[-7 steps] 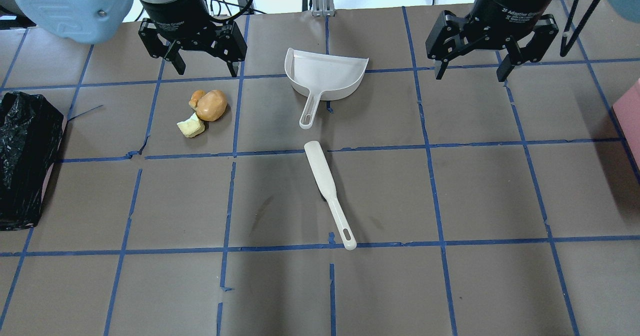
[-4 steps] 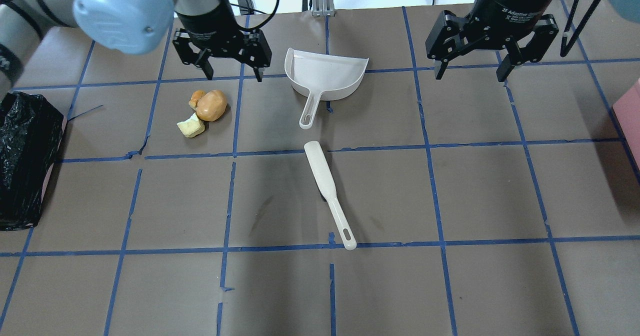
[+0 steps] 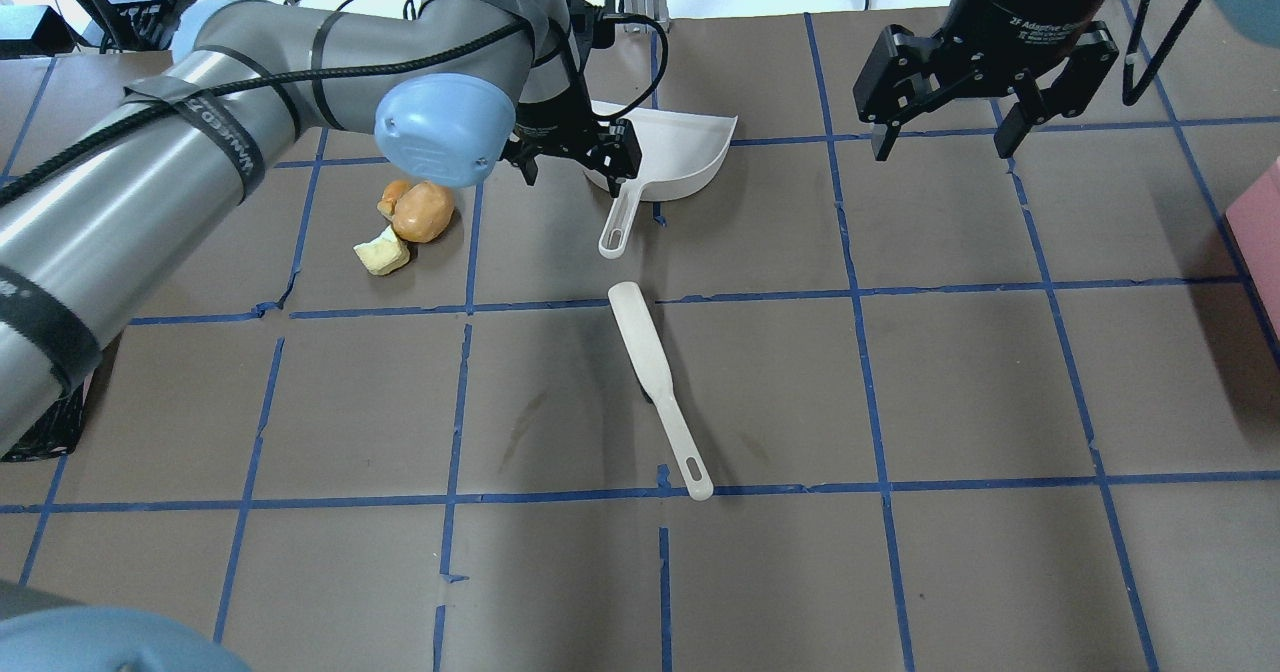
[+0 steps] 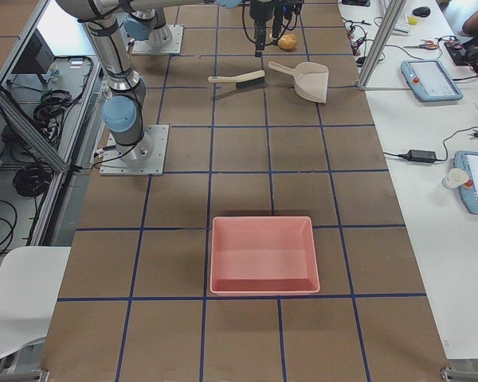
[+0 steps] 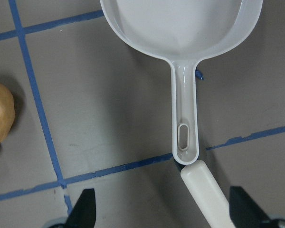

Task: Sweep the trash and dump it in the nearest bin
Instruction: 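Lower the left gripper and grasp the white dustpan handle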

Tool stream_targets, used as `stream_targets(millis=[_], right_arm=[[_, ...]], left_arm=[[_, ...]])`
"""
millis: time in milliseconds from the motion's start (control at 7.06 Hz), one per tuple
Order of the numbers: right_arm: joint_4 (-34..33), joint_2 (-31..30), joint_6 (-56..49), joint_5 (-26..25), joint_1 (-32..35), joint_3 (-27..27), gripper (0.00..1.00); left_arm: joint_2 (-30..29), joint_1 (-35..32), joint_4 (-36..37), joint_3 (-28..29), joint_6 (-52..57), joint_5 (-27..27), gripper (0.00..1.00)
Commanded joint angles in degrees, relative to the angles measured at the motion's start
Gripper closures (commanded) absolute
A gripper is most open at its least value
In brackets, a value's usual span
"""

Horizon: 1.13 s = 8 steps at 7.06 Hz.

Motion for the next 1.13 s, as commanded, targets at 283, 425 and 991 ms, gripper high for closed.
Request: stream_targets(millis=[283,425,991], right_arm=[[-0.1,0.0,-0.3,0.3,0.0,0.0,0.00],[-0.1,0.0,-0.5,0.2,0.0,0.0,0.00],[0.1,0.0,-0.5,0.3,0.0,0.2,0.00]], left_arm=[[-3.7,-1.8,10.6,-6.2,1.6,-0.2,0.00],[-4.1,-1.7,15.5,-8.2,4.4,-0.1,0.00],[-5.1,-1.7,16.4,-8.5,4.4,-0.2,0.10]])
